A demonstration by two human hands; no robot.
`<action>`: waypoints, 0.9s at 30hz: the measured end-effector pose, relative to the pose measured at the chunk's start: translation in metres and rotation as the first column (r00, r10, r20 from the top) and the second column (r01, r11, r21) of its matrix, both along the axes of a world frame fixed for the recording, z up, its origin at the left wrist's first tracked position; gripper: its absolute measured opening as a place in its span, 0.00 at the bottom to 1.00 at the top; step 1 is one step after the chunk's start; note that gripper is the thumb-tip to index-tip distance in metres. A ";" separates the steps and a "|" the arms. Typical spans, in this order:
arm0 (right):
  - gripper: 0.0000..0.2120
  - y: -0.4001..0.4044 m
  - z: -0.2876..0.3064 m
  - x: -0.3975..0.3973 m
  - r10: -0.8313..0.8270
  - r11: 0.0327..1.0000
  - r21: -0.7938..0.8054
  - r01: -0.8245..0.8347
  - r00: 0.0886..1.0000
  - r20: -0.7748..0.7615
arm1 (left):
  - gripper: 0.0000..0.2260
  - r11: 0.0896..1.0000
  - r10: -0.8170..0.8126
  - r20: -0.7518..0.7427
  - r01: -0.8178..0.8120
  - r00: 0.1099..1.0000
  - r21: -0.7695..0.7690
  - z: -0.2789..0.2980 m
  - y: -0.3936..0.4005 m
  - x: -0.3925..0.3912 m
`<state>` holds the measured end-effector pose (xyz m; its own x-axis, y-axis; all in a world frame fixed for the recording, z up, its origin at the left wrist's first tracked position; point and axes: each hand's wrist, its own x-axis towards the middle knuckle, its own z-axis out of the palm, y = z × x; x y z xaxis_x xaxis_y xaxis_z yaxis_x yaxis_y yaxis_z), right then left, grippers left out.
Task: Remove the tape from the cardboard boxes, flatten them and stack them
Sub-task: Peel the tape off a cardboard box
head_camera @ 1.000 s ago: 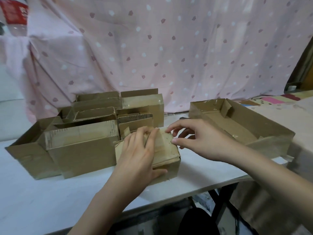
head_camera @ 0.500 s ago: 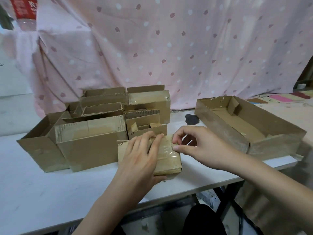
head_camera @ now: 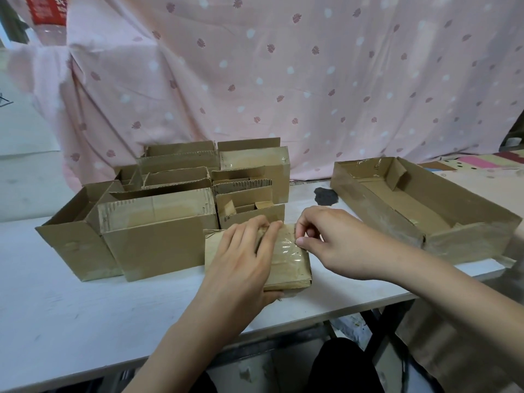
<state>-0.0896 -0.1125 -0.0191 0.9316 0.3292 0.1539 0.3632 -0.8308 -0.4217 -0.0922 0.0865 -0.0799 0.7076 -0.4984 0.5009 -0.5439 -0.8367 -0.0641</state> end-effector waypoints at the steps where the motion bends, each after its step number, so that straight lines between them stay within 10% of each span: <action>1: 0.04 0.000 0.000 -0.001 0.009 1.000 -0.026 -0.009 1.000 0.008 | 0.51 1.000 -0.002 0.004 0.002 1.000 -0.001 0.000 0.000 0.000; 27: 0.04 0.013 -0.009 0.016 -0.075 0.995 0.086 0.058 0.975 0.211 | 0.48 0.986 0.079 0.028 -0.082 0.996 0.144 -0.002 -0.010 0.005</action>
<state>-0.0735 -0.0995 -0.0277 0.8939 0.2461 0.3748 0.3968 -0.8233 -0.4059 -0.0869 0.0764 -0.0822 0.7376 -0.5090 0.4436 -0.4723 -0.8585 -0.1997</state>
